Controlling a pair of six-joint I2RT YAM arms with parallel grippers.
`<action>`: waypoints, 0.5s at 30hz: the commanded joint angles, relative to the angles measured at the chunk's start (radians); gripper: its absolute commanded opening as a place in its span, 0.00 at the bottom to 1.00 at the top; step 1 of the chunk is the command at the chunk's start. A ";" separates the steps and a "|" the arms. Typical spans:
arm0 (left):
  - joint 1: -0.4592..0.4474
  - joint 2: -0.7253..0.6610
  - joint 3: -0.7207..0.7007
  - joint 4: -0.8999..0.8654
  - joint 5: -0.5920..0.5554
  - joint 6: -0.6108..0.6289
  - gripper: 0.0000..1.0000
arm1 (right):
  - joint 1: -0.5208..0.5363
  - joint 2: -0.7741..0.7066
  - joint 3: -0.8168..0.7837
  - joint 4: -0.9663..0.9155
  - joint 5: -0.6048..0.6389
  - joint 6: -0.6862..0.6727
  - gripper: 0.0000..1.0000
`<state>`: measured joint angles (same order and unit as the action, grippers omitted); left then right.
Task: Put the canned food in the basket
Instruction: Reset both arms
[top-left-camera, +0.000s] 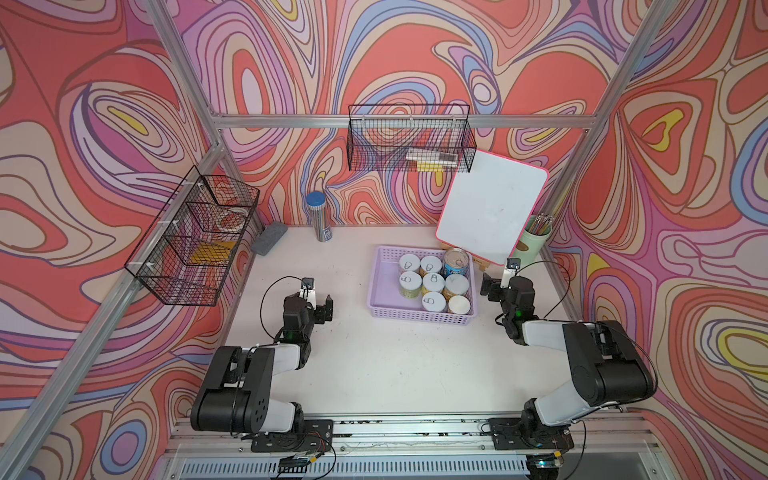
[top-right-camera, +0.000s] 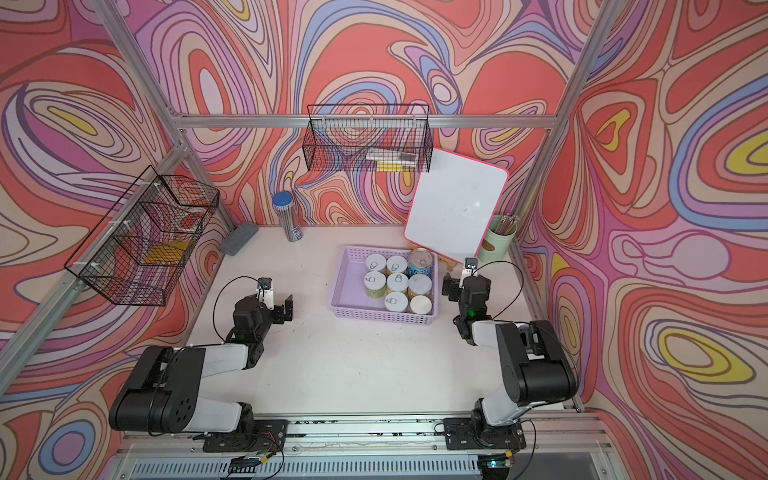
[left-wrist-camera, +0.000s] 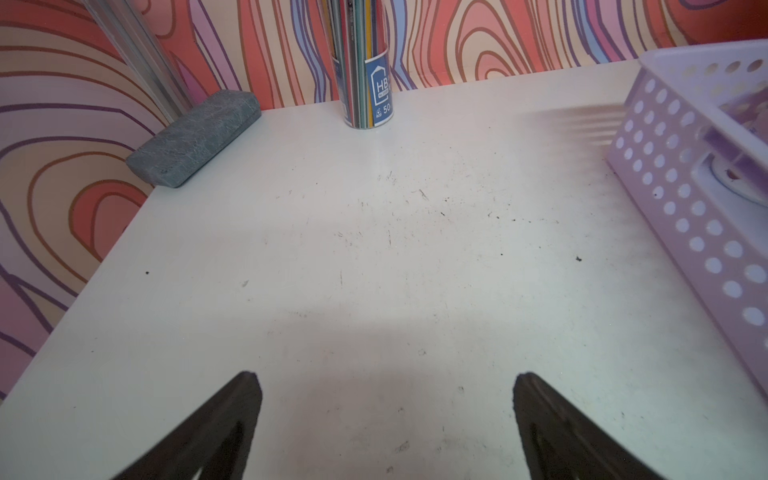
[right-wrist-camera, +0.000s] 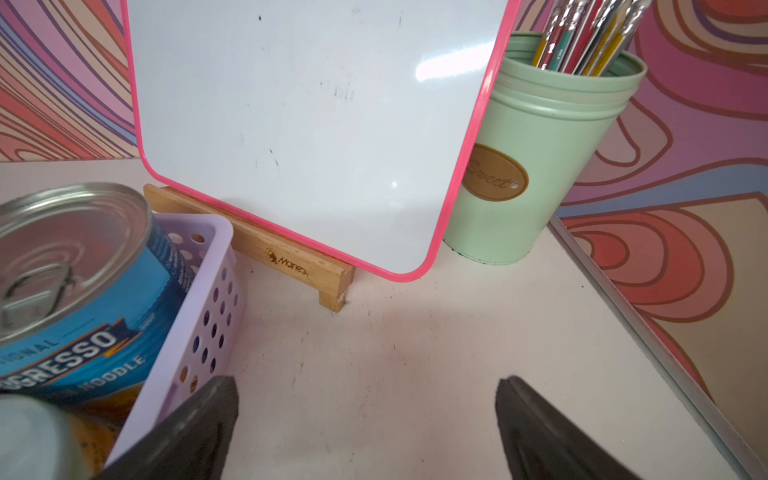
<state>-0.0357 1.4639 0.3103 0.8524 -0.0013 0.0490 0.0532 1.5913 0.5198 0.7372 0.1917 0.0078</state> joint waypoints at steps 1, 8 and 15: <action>0.016 0.067 0.003 0.145 0.041 -0.025 0.99 | -0.012 0.044 -0.027 0.124 -0.007 0.018 0.98; 0.038 0.064 0.082 -0.023 0.007 -0.064 0.99 | -0.026 0.112 -0.062 0.241 -0.018 0.034 0.98; 0.037 0.071 0.071 0.016 0.002 -0.067 0.99 | -0.027 0.113 -0.064 0.251 -0.014 0.030 0.98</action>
<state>-0.0048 1.5246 0.3767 0.8669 0.0071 -0.0021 0.0319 1.6989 0.4644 0.9485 0.1844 0.0288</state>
